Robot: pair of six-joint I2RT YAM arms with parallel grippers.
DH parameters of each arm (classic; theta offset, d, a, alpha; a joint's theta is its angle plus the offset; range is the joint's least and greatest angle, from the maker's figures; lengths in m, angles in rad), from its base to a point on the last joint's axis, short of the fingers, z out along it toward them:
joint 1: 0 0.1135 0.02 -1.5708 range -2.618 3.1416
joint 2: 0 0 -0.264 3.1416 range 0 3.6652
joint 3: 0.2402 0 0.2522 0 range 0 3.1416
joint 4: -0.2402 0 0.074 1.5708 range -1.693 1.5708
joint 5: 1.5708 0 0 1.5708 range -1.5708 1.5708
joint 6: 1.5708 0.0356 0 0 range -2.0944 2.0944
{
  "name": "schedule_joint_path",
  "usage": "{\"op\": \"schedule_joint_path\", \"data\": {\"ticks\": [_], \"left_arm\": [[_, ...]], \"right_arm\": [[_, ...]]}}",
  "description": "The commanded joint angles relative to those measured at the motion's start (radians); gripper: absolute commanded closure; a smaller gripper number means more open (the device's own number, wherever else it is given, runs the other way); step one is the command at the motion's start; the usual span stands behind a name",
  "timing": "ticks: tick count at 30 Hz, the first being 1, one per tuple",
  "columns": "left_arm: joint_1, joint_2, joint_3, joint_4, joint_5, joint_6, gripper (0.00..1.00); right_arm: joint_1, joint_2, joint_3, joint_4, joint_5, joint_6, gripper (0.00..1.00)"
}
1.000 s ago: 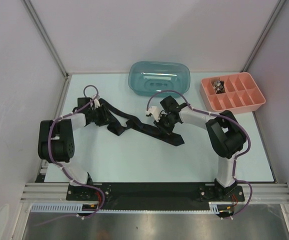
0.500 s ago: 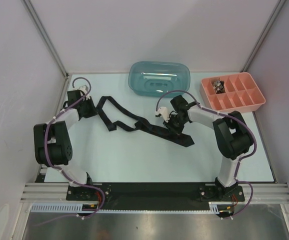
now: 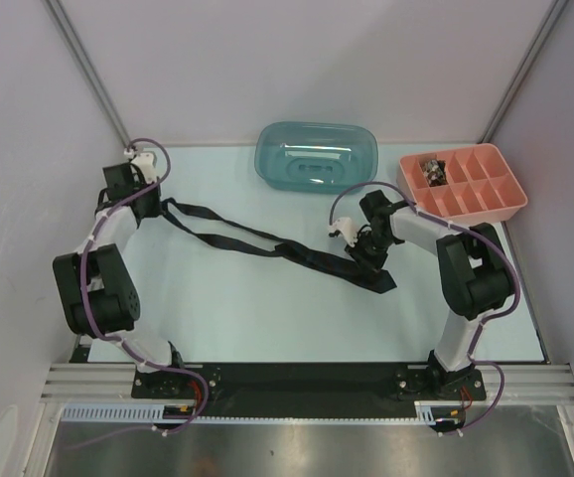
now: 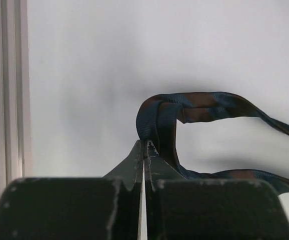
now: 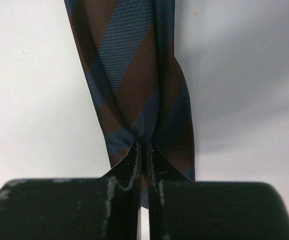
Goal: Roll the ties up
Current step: Flatten out the tie at the center of the board.
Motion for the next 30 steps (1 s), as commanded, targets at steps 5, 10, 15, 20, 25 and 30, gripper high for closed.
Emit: {"op": "schedule_joint_path", "data": {"ticks": [5, 10, 15, 20, 25, 30], "left_arm": [[0.009, -0.029, 0.067, -0.096, 0.057, 0.34, 1.0], [-0.047, -0.045, 0.036, -0.071, -0.036, 0.492, 1.0], [-0.123, -0.059, -0.039, 0.106, -0.246, 0.628, 1.0], [-0.201, -0.04, -0.103, 0.312, -0.35, 0.829, 1.0], [-0.212, 0.026, -0.052, 0.066, -0.27, 0.899, 1.0], [-0.193, 0.092, 0.109, -0.267, -0.026, 0.738, 0.87]], "right_arm": [[-0.043, -0.026, -0.035, -0.112, 0.064, -0.053, 1.0], [-0.049, -0.026, -0.041, -0.11, 0.059, -0.059, 1.0], [-0.058, -0.029, -0.052, -0.108, 0.061, -0.068, 1.0], [-0.068, -0.029, -0.05, -0.105, 0.058, -0.067, 1.0], [-0.075, -0.034, -0.045, -0.104, 0.047, -0.062, 1.0], [-0.075, -0.031, -0.03, -0.105, 0.029, -0.048, 1.0]]}}
